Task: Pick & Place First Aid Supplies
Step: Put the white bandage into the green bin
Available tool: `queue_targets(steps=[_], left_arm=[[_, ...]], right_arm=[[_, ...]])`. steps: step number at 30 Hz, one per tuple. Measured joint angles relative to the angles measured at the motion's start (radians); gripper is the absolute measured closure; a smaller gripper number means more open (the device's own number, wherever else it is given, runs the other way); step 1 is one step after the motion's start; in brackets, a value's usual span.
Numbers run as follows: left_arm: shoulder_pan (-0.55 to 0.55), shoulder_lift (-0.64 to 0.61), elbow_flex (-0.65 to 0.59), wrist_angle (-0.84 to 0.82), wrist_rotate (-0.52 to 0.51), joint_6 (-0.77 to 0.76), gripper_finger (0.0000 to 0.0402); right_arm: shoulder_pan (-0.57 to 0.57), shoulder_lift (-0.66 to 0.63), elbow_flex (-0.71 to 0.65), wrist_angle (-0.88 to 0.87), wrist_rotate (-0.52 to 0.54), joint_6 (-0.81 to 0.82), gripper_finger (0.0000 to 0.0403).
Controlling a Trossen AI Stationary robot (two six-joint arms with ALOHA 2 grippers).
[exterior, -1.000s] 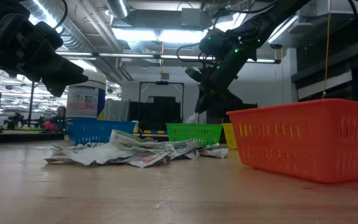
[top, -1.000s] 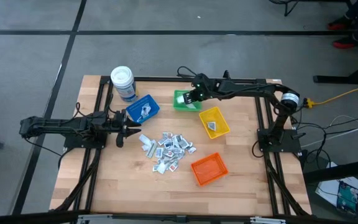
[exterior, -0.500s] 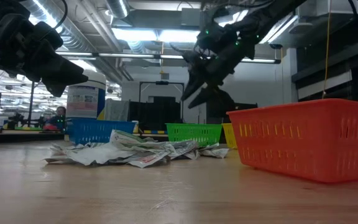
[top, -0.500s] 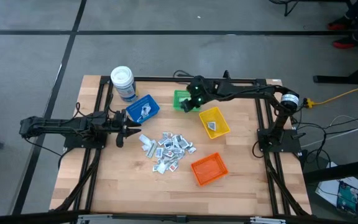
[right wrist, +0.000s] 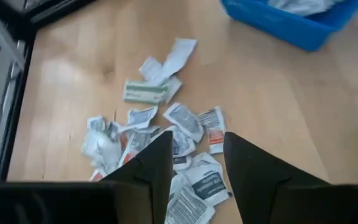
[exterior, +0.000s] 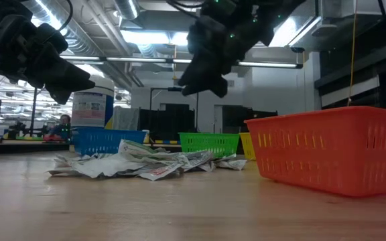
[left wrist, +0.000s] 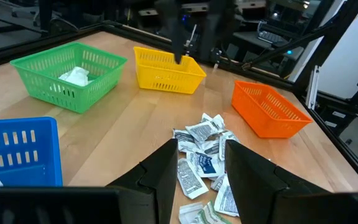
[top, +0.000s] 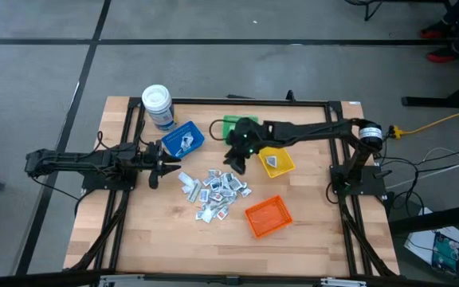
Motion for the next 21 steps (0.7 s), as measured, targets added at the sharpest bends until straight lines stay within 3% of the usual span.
queue_targets(steps=[12, 21], left_arm=[[0.0, 0.0, 0.0, 0.0, 0.0, 0.0, 0.0274], [0.0, 0.0, 0.0, 0.0, 0.0, 0.0, 0.0274]], right_arm=[[0.108, 0.0, 0.001, 0.019, 0.004, -0.205, 0.026], [0.228, 0.042, 0.001, 0.144, 0.003, -0.377, 0.026]])
